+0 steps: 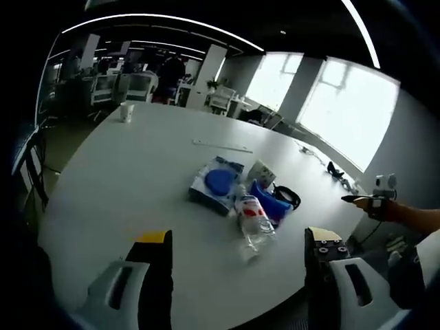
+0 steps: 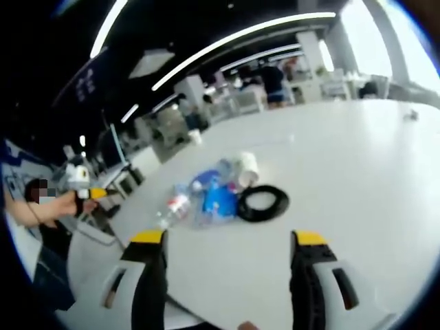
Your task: Arrange the tabletop items into an orderly group along one side of the table until the central work area is clear of visible clutter.
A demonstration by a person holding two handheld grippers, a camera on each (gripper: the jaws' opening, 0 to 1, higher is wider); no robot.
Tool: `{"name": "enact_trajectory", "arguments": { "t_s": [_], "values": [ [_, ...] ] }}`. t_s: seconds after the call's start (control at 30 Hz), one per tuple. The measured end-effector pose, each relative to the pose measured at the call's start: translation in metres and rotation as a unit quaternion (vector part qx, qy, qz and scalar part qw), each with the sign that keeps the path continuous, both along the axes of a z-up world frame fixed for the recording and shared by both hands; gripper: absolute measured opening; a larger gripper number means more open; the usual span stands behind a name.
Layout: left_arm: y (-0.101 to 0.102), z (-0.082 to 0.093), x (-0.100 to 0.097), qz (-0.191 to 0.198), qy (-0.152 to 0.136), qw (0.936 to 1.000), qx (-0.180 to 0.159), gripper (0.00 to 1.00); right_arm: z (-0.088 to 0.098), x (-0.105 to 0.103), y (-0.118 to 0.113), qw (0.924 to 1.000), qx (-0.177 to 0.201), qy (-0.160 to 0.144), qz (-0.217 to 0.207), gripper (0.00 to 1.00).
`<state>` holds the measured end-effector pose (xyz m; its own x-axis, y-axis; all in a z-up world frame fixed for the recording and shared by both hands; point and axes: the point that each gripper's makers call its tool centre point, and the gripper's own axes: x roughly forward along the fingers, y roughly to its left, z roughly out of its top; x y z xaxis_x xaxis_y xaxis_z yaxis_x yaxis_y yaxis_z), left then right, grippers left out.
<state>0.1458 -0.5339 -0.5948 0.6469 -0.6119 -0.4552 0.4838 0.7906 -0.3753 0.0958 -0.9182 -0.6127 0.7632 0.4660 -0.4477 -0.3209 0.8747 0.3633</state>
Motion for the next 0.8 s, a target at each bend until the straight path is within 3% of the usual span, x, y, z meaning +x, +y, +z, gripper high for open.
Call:
{"name": "enact_trajectory", "arguments": {
  "t_s": [0.13, 0.33, 0.8],
  "values": [
    [0.0036, 0.0036, 0.0046, 0.025, -0.003, 0.9994, -0.025, 0.92, -0.0004, -0.0017, 0.0008, 1.0000, 0.000, 0.000, 0.001, 0.71],
    [0.0034, 0.0006, 0.0020, 0.021, -0.010, 0.9997, -0.012, 0.97, -0.0012, -0.0027, 0.0024, 1.0000, -0.001, 0.002, 0.001, 0.73],
    [0.0010, -0.0051, -0.0003, 0.019, 0.012, 0.9997, -0.013, 0.95, 0.0017, -0.0018, 0.0080, 1.0000, 0.001, -0.007, 0.003, 0.69]
  ]
}}
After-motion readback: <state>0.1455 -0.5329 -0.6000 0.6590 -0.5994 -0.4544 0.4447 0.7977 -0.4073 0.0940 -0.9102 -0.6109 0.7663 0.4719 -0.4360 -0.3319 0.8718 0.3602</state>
